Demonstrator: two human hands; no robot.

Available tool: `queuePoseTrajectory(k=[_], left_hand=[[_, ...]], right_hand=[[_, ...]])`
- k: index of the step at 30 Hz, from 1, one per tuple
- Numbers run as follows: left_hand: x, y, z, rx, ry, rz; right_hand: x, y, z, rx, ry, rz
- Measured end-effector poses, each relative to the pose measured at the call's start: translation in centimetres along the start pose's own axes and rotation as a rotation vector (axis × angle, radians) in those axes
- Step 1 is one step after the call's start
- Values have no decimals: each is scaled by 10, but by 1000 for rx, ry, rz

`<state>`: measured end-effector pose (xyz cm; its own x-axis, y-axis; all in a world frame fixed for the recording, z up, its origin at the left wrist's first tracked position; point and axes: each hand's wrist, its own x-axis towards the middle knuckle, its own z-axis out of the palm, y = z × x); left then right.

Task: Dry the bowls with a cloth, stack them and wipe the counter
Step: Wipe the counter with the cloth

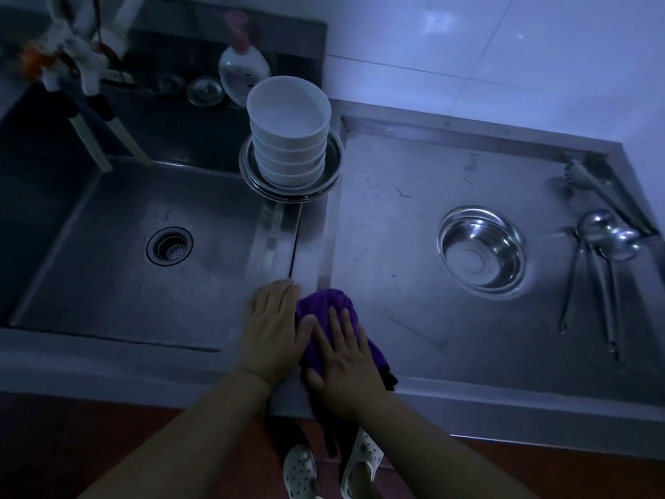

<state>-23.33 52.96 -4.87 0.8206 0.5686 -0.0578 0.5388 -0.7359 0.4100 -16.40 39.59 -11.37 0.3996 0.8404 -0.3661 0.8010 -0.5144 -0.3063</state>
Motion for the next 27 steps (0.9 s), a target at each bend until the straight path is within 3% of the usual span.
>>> queuePoseTrajectory(k=[13,18,22,27], left_hand=[[-3,7,11,301,-113,411],[7,6,16,338,-148,350],[23,12,25,298,-83,278],[67,34,35,230,-54,120]], right_hand=[[-56,113,-39,-264,-111,169],[-11,101,-43,-256,-71,9],[40,91,-42,-302,-5,-167],[104,101,-62,-291,55,-242]])
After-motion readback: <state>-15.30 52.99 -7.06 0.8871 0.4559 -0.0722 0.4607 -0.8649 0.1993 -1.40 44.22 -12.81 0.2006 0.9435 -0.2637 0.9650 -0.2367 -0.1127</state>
